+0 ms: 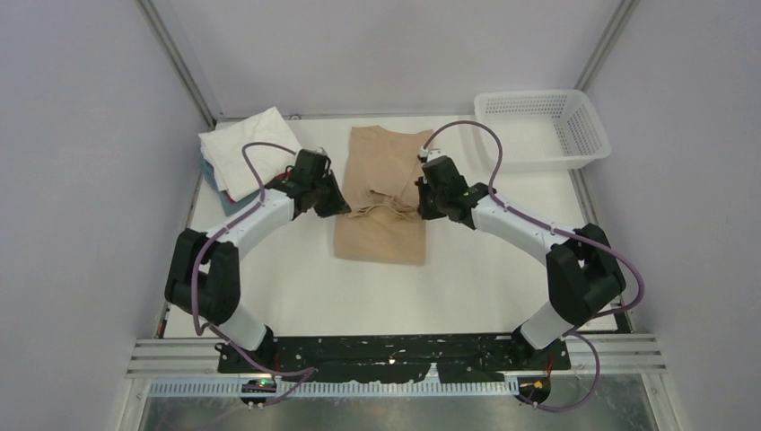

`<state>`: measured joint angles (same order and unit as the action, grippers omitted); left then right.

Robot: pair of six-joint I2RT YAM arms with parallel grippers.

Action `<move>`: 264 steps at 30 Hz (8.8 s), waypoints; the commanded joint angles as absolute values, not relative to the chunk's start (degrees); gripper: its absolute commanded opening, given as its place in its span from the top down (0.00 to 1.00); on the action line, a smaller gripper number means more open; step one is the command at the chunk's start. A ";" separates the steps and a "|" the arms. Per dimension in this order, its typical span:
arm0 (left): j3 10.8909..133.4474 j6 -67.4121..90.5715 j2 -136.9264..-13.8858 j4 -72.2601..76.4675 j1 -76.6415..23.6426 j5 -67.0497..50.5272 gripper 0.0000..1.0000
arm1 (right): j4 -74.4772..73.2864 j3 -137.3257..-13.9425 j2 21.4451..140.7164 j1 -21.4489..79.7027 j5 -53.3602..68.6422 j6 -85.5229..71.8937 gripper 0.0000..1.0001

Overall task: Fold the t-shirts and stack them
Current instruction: Fold the folded rectangular tshirt in 1/3 of the way, then grab one side of the 2/3 rectangular tshirt with both arms, then fold the long partially folded tshirt into a neat square, then smooth out wrinkles on the folded tshirt

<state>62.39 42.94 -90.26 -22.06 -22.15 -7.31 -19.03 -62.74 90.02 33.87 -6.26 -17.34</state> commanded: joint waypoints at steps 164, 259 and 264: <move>27.71 42.24 -57.05 -19.05 -24.39 -16.21 1.00 | -19.20 -37.00 67.67 42.73 24.80 -21.49 0.95; 52.92 37.47 -94.27 -8.21 -27.07 -19.00 0.00 | -3.66 -69.63 108.49 18.17 13.67 -30.96 0.05; 49.04 37.89 -95.14 -6.53 -27.39 -18.10 0.00 | -6.41 -74.62 113.42 17.69 12.62 -28.49 0.05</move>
